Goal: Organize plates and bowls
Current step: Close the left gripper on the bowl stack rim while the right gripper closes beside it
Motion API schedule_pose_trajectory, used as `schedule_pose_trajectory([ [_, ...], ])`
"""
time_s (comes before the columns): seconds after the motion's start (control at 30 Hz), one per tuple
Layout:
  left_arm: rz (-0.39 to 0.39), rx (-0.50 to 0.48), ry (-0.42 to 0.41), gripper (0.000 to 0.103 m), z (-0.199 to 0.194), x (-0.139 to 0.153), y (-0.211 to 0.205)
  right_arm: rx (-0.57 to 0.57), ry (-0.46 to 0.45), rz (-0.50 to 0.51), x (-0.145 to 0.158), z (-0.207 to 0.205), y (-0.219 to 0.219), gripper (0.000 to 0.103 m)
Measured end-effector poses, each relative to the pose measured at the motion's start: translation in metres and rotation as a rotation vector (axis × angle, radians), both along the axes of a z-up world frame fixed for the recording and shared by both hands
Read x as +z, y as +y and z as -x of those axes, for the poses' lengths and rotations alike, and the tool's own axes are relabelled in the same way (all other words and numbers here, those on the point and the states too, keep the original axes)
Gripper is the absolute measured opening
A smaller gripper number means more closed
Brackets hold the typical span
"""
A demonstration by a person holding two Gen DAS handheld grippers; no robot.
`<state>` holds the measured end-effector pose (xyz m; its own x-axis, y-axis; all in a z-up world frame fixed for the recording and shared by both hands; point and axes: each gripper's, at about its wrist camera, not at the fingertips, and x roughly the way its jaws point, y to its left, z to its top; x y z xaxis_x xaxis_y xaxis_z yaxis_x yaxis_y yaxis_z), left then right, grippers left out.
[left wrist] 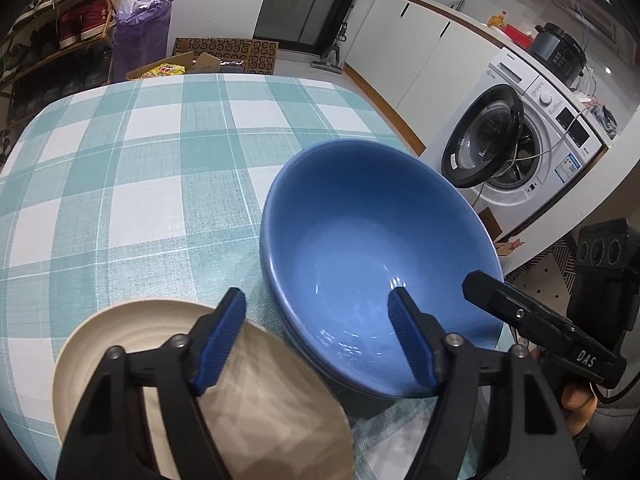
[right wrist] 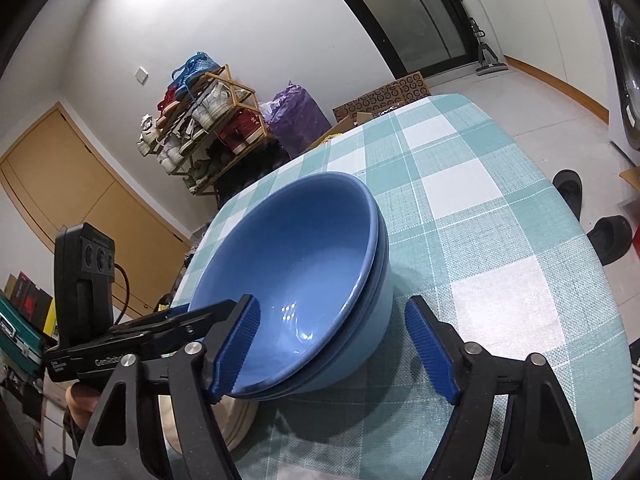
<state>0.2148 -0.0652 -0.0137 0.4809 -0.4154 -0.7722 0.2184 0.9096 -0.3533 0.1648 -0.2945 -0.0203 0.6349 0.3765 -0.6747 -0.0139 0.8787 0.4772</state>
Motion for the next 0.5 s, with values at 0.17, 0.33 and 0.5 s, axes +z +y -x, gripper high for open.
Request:
schedule_pose_trajectory([
  [0.17, 0.002, -0.006, 0.007, 0.051, -0.0005, -0.0003, -0.0024, 0.007, -0.002, 0.000, -0.0010, -0.0005, 0.0004, 0.064],
  [0.33, -0.021, 0.004, 0.003, 0.045, 0.0007, -0.0001, -0.0019, 0.005, -0.013, 0.002, 0.0014, 0.0016, 0.0013, 0.059],
  [0.5, -0.025, 0.009, 0.000, 0.040, 0.0019, -0.0006, 0.0002, 0.005, -0.015, 0.015, 0.0019, 0.0025, 0.0028, 0.058],
])
